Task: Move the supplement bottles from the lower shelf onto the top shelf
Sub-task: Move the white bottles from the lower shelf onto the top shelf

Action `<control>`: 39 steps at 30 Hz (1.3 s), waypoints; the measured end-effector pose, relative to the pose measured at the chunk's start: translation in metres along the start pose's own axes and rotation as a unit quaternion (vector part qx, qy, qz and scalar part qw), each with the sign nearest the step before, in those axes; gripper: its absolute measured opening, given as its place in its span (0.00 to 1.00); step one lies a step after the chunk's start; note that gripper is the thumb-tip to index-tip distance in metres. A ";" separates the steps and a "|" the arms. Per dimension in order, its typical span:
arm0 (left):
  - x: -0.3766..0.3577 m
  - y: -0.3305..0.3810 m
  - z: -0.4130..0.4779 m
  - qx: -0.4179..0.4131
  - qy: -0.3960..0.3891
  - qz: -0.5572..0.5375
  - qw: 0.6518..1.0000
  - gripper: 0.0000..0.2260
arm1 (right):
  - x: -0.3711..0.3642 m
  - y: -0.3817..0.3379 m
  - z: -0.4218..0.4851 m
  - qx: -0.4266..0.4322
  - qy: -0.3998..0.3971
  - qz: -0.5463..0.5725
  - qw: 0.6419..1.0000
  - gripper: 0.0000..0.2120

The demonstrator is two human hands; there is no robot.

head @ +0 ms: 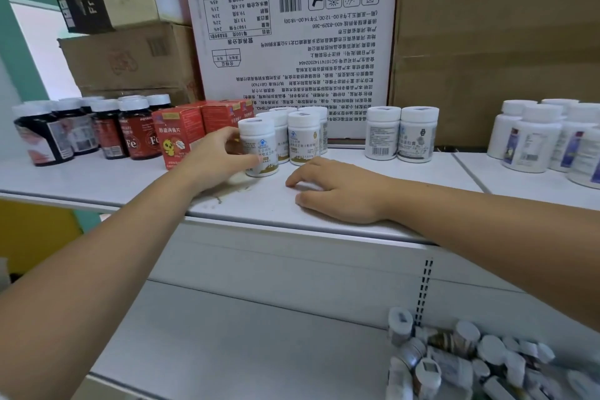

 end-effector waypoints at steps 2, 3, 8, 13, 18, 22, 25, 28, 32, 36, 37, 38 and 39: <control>0.000 0.001 -0.001 -0.002 0.002 0.003 1.000 0.24 | -0.001 0.000 0.000 0.001 -0.001 -0.003 1.000 0.18; -0.001 0.003 -0.002 -0.004 0.002 0.003 1.000 0.23 | -0.001 0.000 0.000 0.001 -0.003 -0.006 1.000 0.18; -0.011 0.009 -0.012 0.022 -0.061 0.114 0.991 0.22 | 0.002 -0.002 -0.003 -0.001 -0.005 -0.019 1.000 0.18; 0.003 0.007 -0.039 0.047 -0.098 0.218 0.970 0.17 | 0.013 0.004 -0.016 -0.029 -0.010 -0.075 0.997 0.19; 0.029 0.013 -0.073 0.038 -0.060 0.183 0.981 0.19 | 0.036 0.030 -0.065 -0.105 -0.025 -0.121 0.987 0.21; 0.031 0.034 -0.112 -0.016 -0.013 0.139 0.990 0.16 | 0.047 0.039 -0.126 -0.183 0.030 -0.090 0.979 0.20; 0.022 0.045 -0.151 -0.066 0.049 0.105 0.991 0.15 | 0.046 0.035 -0.181 -0.244 0.100 -0.096 0.960 0.20; 0.009 0.045 -0.193 -0.111 0.101 0.073 0.986 0.14 | 0.032 0.022 -0.233 -0.289 0.147 -0.121 0.938 0.20; -0.024 0.022 -0.238 -0.112 0.107 0.030 0.987 0.16 | 0.005 0.009 -0.304 -0.371 0.183 -0.089 0.906 0.21; -0.077 -0.011 -0.265 -0.082 0.053 -0.002 0.995 0.17 | -0.045 0.008 -0.354 -0.425 0.173 -0.042 0.888 0.18; -0.091 -0.020 -0.271 -0.069 0.044 -0.011 0.997 0.16 | -0.061 0.011 -0.363 -0.437 0.165 -0.027 0.884 0.17; -0.104 -0.030 -0.275 -0.056 0.034 -0.021 0.998 0.15 | -0.076 0.015 -0.372 -0.449 0.158 -0.014 0.879 0.17; -0.118 -0.039 -0.280 -0.041 0.024 -0.026 0.999 0.14 | -0.093 0.020 -0.380 -0.461 0.151 -0.002 0.874 0.17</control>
Point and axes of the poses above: each hand's wrist, its own z-axis towards the middle knuckle, its own x-axis out of the back of the hand, y = z × x, the point moved 8 cm from there along z, towards the middle knuckle, and after that the axes turned 15 degrees about -z, right-handed, at the moved point
